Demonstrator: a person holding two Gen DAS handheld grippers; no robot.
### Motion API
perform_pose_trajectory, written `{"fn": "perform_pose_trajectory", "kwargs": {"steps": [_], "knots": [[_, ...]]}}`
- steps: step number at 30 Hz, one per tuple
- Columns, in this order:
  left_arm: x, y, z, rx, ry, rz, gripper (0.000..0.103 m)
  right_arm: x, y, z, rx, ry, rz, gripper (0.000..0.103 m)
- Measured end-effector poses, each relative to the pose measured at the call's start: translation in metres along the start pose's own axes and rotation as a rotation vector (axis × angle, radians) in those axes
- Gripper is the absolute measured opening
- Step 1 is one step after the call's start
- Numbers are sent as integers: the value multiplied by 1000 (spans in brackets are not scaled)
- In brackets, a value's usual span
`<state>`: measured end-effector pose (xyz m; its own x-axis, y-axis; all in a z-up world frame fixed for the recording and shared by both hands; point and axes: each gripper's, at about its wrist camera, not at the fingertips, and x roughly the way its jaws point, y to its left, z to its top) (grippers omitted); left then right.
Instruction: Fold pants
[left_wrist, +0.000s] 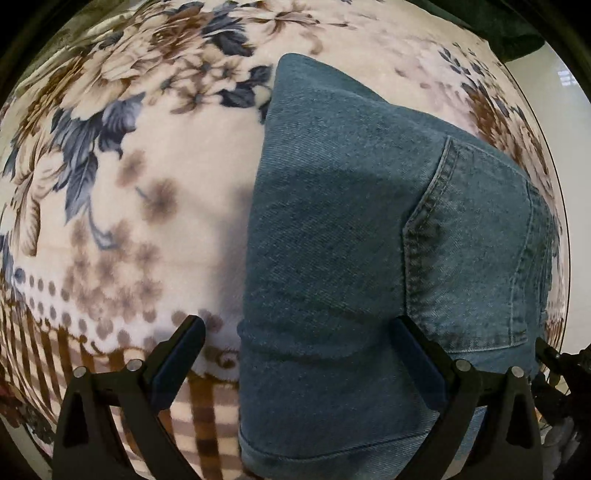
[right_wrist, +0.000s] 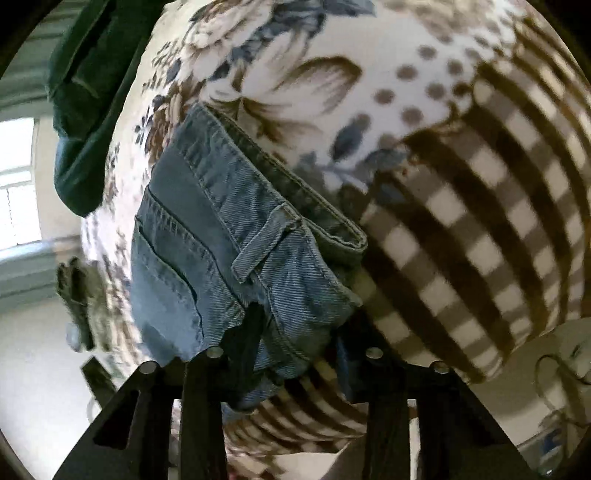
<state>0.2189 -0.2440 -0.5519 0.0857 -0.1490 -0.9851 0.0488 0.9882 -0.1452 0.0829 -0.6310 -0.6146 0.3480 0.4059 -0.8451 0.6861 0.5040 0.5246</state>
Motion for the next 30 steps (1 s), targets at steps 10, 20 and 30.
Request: {"fn": "perform_pose_trajectory", "kwargs": {"steps": [10,20,30], "knots": [[24,14,11,-84,59,-141,103,0,-1,5,-4,61,32,51],[34,34,7,-106,26,-282,103,6,-30,-16,128,76,232,82],[-2,56,29,-209,-35,-392,103,5,18,-17,-47,-20,89,35]]}}
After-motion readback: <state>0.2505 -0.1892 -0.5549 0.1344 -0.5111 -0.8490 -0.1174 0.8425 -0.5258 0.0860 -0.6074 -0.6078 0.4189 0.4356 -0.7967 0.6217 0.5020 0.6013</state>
